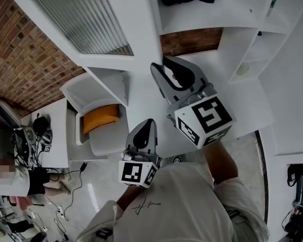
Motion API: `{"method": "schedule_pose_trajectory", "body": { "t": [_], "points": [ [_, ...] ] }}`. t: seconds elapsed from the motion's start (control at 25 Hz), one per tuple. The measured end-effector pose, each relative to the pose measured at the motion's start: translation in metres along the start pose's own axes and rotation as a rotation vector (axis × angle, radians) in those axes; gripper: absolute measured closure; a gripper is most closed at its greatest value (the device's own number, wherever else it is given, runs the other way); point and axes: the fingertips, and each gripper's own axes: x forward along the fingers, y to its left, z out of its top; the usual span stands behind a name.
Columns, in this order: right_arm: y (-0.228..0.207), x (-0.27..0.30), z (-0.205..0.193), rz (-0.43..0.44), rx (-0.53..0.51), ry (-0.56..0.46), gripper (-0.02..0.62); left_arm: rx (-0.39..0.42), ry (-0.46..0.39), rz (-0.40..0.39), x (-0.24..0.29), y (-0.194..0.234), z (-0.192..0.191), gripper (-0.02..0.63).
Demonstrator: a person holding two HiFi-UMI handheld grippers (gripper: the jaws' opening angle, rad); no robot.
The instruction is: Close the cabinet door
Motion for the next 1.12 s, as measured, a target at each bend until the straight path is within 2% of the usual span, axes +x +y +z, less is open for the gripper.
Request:
{"method": "schedule_pose_trajectory", "body": {
  "t": [1.12],
  "points": [
    [-0.033,0.024,-0.004,0.004,0.001,0.0,0.492,0.011,-0.002,0.018,0.02,0.007,0.0,0.591]
  ]
}}
